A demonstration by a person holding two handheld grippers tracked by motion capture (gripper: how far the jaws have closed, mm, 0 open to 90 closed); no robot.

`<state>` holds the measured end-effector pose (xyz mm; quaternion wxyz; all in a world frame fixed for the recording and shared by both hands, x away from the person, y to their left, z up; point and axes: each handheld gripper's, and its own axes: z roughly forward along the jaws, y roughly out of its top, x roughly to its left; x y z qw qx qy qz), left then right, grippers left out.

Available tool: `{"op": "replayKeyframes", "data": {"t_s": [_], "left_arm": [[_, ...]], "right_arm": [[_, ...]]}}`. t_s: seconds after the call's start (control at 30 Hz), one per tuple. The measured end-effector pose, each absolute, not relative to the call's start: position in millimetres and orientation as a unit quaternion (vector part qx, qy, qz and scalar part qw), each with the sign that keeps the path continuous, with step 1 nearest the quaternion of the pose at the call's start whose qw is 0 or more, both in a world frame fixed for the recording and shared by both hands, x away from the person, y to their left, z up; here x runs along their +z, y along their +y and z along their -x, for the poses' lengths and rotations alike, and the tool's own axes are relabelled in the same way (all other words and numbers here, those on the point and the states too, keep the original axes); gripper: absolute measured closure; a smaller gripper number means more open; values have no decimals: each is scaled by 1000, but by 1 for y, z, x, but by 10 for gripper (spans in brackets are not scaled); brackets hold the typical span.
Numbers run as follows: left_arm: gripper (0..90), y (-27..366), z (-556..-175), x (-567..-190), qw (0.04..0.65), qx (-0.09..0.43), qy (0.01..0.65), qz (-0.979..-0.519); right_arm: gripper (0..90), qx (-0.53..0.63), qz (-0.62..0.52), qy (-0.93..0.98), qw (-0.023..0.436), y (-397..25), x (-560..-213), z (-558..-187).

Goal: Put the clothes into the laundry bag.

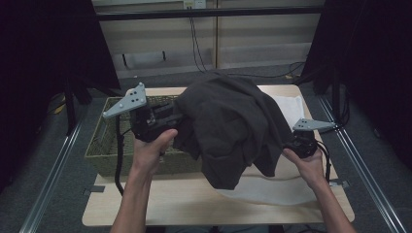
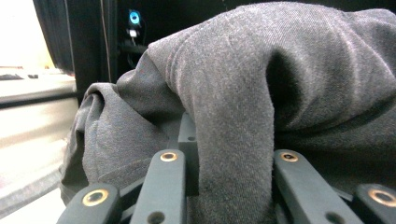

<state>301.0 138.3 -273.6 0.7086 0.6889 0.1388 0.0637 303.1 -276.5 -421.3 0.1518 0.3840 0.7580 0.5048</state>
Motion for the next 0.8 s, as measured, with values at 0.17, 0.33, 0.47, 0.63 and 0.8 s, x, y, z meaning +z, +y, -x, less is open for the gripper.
{"op": "replayKeyframes", "data": {"t_s": [0.17, 0.33, 0.47, 0.63, 0.8], "left_arm": [[745, 136, -290, -281, 705, 57, 121, -696], [745, 136, -281, -295, 697, 43, 117, -706], [744, 129, -278, -308, 682, 41, 119, -721], [743, 122, -276, -321, 665, 28, 121, -736], [743, 110, -275, -333, 655, 18, 117, -746]], "right_arm": [[883, 506, -383, 758, 154, -278, -421, -303], [883, 506, -383, 757, 154, -278, -420, -303], [883, 503, -383, 759, 155, -276, -420, -303], [883, 503, -383, 758, 160, -278, -418, -303], [883, 503, -384, 758, 161, -277, -417, -302]]}}
